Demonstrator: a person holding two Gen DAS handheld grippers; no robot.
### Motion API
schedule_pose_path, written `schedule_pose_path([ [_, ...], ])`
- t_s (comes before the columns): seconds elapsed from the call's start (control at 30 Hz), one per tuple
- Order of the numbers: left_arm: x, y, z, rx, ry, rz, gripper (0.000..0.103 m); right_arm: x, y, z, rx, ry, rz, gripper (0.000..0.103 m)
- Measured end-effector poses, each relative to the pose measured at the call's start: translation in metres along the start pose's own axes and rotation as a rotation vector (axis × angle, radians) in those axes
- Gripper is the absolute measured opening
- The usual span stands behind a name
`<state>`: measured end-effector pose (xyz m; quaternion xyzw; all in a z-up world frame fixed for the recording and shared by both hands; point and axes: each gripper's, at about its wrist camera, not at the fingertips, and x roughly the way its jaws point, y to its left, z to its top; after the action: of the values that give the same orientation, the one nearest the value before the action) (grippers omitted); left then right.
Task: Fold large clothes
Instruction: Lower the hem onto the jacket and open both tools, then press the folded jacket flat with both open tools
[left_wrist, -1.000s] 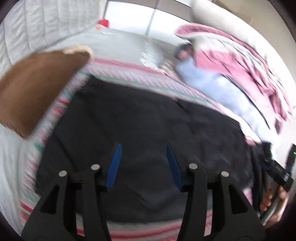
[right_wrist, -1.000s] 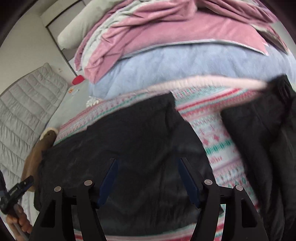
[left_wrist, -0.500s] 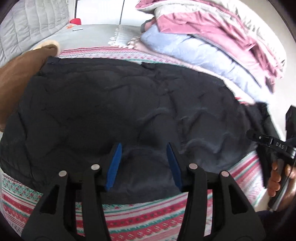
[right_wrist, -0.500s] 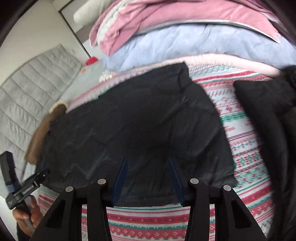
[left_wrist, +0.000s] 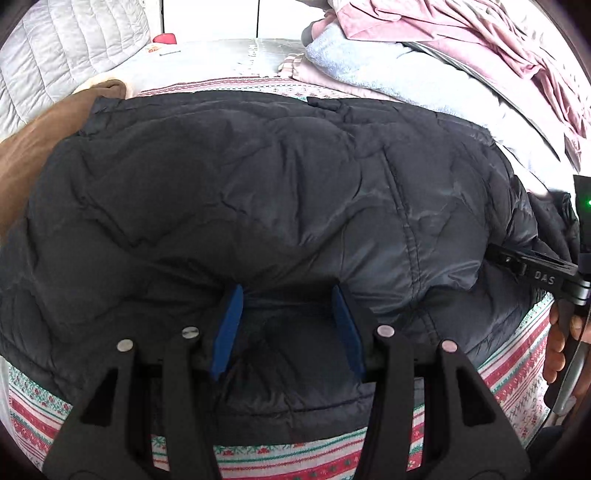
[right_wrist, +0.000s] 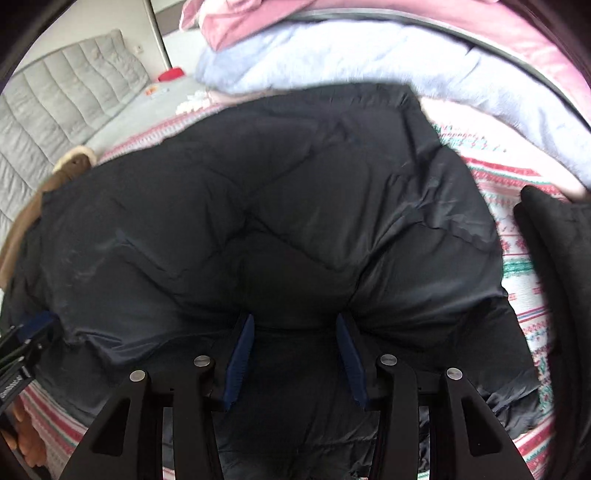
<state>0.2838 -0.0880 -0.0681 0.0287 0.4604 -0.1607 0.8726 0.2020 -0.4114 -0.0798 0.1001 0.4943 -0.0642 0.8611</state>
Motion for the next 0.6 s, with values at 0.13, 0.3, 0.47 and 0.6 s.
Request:
schedule_pose_path([
  [0.13, -0.01, -0.005, -0.001, 0.024, -0.008, 0.009, 0.052, 0.004, 0.002, 0.006, -0.001, 0.023, -0.023, 0.047],
  [0.3, -0.033, -0.009, 0.004, 0.029, -0.059, -0.035, 0.052, -0.007, 0.001, 0.008, 0.031, 0.02, -0.021, 0.048],
  [0.47, -0.037, -0.019, 0.007, 0.052, -0.068, -0.055, 0.055, -0.043, -0.007, 0.004, 0.106, -0.062, 0.063, 0.064],
  [0.6, -0.024, -0.031, 0.01, 0.083, -0.042, -0.045, 0.055, -0.064, -0.009, 0.002, 0.137, -0.142, 0.062, 0.084],
])
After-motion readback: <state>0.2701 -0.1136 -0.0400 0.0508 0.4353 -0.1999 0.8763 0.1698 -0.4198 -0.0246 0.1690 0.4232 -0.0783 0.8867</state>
